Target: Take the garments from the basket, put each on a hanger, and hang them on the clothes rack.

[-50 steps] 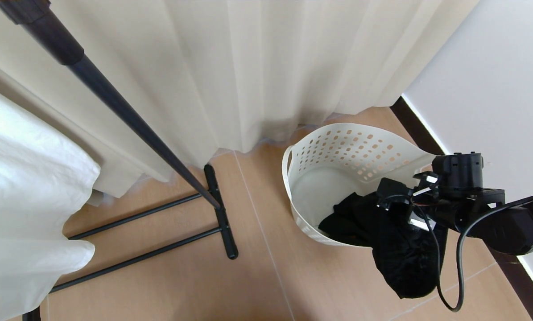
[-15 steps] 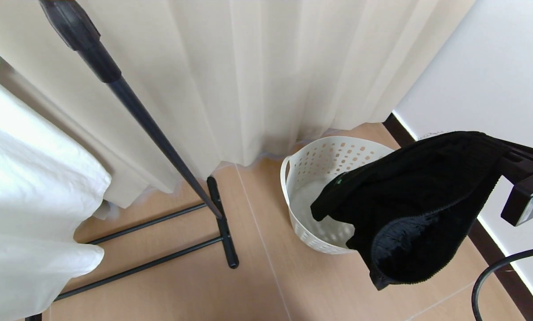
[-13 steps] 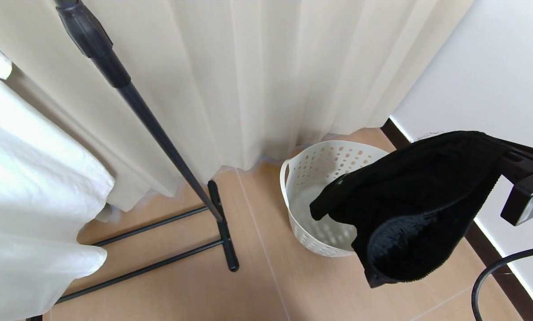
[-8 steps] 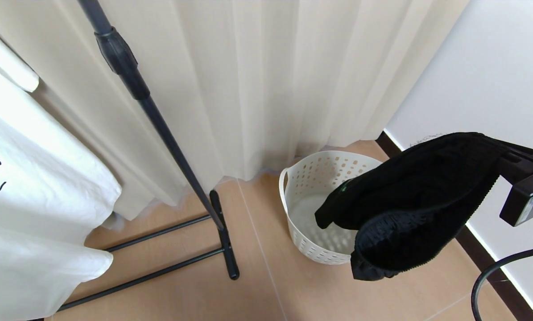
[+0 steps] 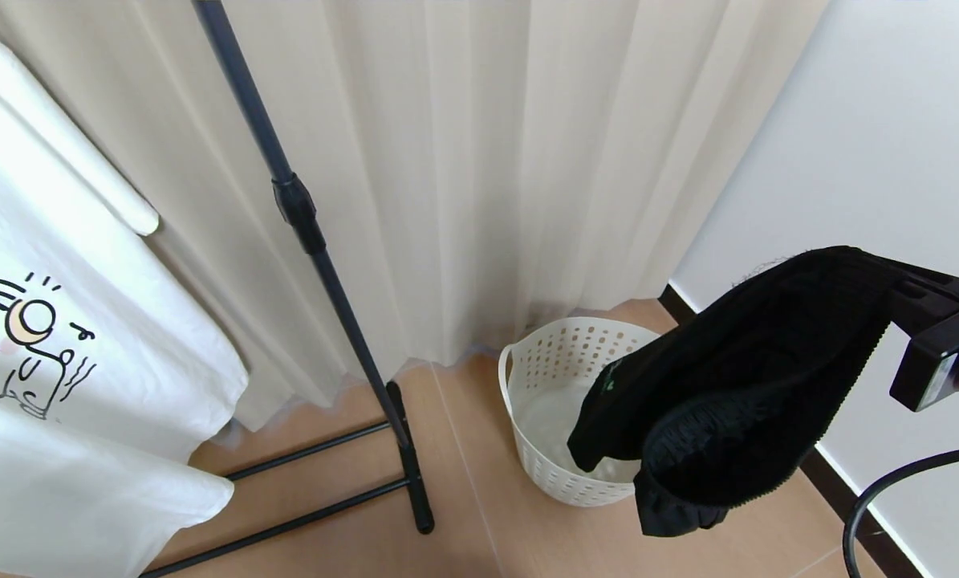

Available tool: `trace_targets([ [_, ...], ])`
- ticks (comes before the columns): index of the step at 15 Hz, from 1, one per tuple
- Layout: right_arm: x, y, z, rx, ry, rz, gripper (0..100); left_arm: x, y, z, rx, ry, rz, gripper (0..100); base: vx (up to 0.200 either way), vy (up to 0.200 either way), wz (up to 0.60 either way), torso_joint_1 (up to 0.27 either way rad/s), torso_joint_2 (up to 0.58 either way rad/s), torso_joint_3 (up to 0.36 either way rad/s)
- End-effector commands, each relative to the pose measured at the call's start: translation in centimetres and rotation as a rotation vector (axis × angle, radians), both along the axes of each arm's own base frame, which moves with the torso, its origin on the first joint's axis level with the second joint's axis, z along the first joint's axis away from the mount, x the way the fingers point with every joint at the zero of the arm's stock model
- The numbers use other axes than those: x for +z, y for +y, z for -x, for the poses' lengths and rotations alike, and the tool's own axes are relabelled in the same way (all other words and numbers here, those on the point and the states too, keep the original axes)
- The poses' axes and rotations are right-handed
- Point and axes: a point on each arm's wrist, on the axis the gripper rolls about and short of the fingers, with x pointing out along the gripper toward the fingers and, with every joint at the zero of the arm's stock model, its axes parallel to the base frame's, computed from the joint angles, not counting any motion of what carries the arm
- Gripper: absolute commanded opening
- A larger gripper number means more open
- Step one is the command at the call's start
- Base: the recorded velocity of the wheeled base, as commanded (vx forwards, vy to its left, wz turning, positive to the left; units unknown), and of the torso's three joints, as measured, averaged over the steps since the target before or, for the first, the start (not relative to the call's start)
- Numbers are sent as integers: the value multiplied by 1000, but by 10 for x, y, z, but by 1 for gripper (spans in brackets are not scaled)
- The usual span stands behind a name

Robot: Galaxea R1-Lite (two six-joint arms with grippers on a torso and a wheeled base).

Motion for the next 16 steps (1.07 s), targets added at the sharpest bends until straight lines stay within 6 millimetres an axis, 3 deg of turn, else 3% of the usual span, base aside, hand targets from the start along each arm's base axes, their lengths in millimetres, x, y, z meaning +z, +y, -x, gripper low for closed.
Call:
trace_targets([
  [1,-1,0,-1,0,3,3,0,0,0,0,0,1,0,100,0,0,0,115,-456,-154],
  [16,-4,0,0,0,13,8,0,0,0,0,0,1,0,100,0,0,0,176,-506,-139],
])
